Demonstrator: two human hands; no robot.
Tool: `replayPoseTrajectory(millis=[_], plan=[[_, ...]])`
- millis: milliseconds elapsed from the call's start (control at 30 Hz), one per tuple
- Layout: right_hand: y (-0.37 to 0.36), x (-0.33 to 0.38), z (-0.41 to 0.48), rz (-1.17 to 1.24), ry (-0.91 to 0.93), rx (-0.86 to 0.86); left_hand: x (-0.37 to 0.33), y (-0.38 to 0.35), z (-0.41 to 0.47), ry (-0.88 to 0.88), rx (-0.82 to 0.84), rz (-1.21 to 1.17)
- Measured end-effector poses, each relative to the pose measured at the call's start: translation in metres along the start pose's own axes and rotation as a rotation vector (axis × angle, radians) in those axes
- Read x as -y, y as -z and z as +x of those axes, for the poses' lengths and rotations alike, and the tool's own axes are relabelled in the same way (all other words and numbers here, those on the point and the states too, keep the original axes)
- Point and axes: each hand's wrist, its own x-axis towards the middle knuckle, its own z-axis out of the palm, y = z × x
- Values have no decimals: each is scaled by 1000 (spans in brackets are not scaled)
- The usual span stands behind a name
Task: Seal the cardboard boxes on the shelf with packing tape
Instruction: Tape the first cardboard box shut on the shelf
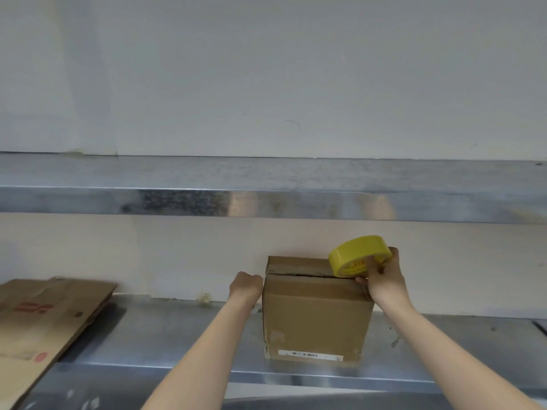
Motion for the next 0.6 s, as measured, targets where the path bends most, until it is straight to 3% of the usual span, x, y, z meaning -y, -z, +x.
replayPoseTrajectory(millis=[200, 300, 467, 600], plan=[[2, 0, -1, 33, -13, 19, -5, 3, -14, 125, 140, -15], [2, 0, -2, 10, -7, 22, -2, 1, -14, 169, 113, -129], [5, 0, -3, 46, -12, 18, -1, -6, -12, -192, -140, -61], [10, -1, -2, 78, -9, 10, -13, -3, -14, -289, -121, -18]])
